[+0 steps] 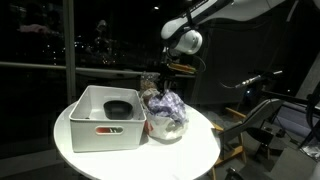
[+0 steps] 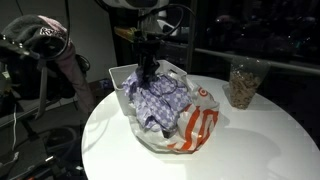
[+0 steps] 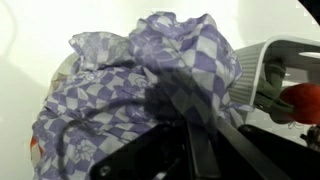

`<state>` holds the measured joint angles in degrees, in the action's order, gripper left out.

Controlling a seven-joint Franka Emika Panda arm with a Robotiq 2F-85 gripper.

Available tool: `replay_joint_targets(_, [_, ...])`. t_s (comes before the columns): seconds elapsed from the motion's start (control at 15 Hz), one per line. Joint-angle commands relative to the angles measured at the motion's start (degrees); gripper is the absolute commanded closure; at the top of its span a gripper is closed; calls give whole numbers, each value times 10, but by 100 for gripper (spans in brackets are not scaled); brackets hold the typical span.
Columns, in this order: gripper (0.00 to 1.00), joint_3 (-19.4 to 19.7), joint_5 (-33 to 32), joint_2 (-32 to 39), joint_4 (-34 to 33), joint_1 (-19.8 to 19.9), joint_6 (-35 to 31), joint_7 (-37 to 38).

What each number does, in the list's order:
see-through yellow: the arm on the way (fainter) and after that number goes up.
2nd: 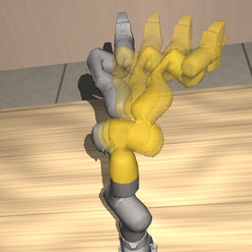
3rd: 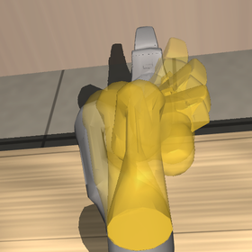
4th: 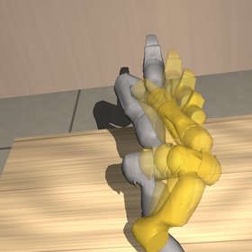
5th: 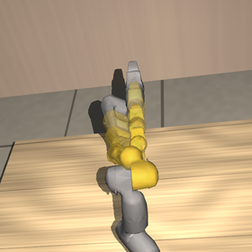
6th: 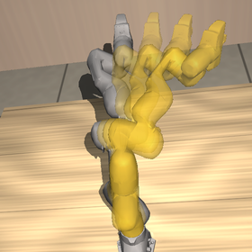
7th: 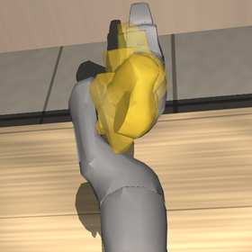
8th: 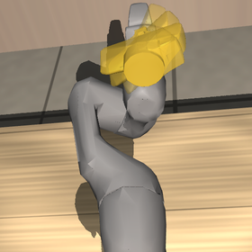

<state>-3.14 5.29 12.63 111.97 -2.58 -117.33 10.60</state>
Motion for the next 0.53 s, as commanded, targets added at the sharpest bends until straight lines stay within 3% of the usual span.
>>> replay_joint_targets(0.0, [98,11,-16,59,-42,-1,30,-3])
replay_joint_targets(0.47, [98,17,2,154,-114,-2,-48,8])
